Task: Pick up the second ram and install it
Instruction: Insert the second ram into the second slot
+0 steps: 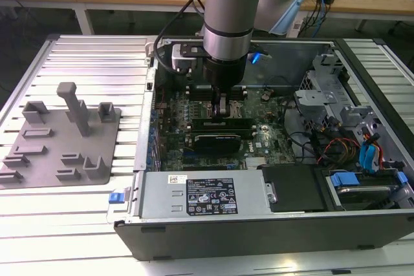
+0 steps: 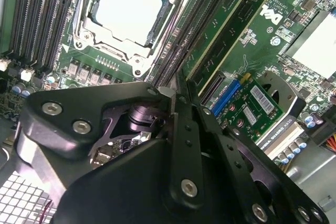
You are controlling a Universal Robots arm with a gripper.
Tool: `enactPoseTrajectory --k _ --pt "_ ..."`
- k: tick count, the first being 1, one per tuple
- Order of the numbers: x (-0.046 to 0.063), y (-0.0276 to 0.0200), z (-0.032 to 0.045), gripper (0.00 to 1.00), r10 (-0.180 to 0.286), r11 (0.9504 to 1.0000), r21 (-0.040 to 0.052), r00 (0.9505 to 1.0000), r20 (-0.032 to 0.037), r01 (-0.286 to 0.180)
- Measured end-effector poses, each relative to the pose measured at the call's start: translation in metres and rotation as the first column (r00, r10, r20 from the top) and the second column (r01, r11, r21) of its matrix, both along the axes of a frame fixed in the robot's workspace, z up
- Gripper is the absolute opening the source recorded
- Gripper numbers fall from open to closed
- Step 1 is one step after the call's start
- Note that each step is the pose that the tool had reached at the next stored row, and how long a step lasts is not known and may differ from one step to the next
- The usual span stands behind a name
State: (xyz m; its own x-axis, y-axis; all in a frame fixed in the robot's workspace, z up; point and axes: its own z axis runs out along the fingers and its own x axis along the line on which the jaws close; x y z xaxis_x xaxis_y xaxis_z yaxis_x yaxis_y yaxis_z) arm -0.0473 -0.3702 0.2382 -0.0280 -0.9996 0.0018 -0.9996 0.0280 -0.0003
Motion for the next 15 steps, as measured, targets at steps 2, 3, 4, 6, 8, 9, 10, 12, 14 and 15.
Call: enactPoseTrajectory --k 2,3,4,6,8,9,10,12,14,15 --pt "0.0 0.0 0.0 0.09 0.0 1.0 0.0 1.0 0.0 0.0" --pt "0.0 0.0 -0.0002 0.09 0.001 1.0 0.0 1.0 0.0 -0.001" --pt "0.0 0.0 -0.0002 0.09 0.002 1.0 0.0 1.0 0.0 -0.002" --pt "0.0 0.0 -0.0002 0.09 0.003 1.0 0.0 1.0 0.0 -0.003" --pt "0.0 0.0 -0.0002 0.09 0.005 1.0 0.0 1.0 0.0 -0.005" --pt "0.0 0.0 -0.0002 0.09 0.006 1.0 0.0 1.0 0.0 -0.006" --pt "0.0 0.0 -0.0002 0.09 0.008 1.0 0.0 1.0 0.0 -0.008" --pt "0.0 0.0 -0.0002 0.09 0.01 0.9999 0.0 0.9999 0.0 -0.01" --pt "0.0 0.0 -0.0002 0.09 0.011 0.9999 0.0 0.9999 0.0 -0.011" --pt "0.0 0.0 -0.0006 0.09 0.011 0.9999 0.0002 0.9999 0.0001 -0.011"
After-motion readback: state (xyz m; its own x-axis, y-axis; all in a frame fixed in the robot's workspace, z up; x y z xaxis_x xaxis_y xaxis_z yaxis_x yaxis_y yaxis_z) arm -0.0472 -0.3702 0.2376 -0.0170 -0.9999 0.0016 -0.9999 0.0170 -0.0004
